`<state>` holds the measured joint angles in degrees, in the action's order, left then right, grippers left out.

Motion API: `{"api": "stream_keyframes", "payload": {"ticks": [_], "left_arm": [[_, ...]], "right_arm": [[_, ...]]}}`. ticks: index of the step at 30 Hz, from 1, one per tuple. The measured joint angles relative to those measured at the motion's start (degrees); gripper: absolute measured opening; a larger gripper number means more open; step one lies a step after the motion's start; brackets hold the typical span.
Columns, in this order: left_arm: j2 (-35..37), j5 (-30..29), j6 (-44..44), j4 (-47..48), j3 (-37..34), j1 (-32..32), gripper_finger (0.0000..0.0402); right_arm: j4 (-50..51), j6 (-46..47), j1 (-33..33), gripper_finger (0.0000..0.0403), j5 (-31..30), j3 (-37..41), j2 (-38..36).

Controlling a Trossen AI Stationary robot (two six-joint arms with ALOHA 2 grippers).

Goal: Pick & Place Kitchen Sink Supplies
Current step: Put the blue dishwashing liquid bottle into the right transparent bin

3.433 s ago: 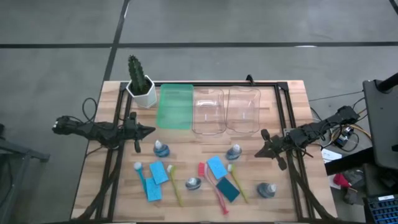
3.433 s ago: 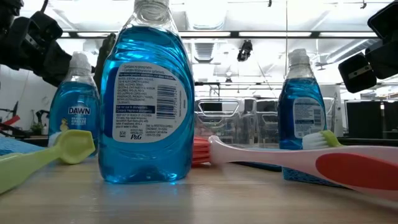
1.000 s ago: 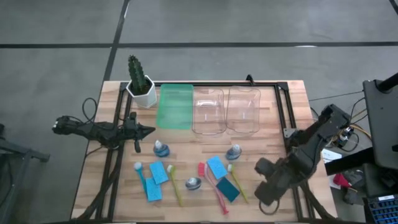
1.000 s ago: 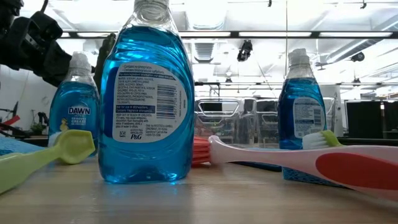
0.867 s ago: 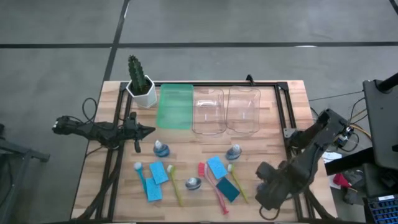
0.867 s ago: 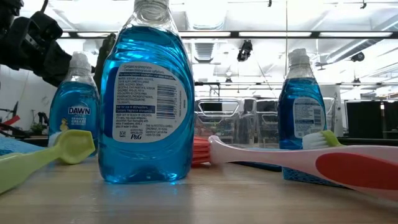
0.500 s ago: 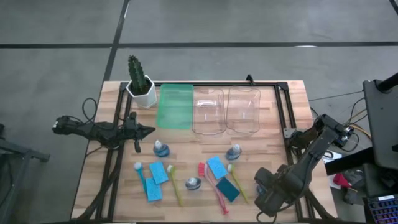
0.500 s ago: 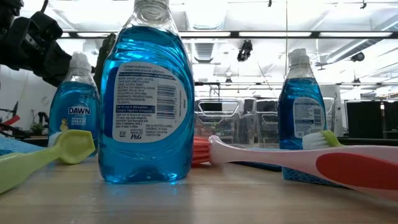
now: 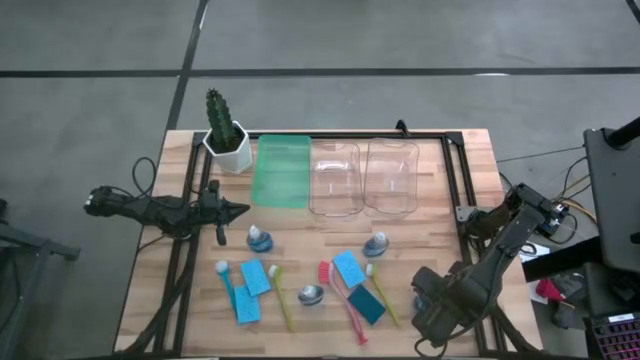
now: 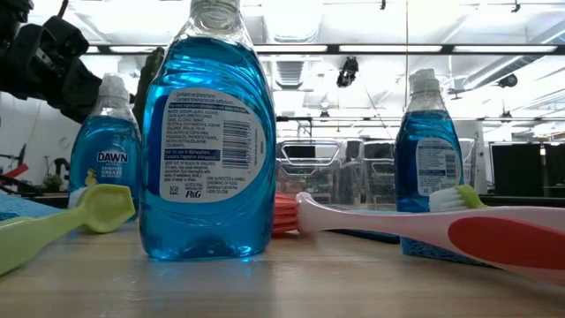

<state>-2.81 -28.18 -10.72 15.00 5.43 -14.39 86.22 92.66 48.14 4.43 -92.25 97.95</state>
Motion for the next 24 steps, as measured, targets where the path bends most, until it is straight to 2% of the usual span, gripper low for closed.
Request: {"api": "stream_keyframes", "payload": {"ticks": [24], "left_arm": [[-0.02,0.0,0.01,0.0,0.01,0.0,0.0005]], "right_arm": [[-0.61,-1.55,-0.02,0.0194,-1.4,-0.18,-1.42]]}}
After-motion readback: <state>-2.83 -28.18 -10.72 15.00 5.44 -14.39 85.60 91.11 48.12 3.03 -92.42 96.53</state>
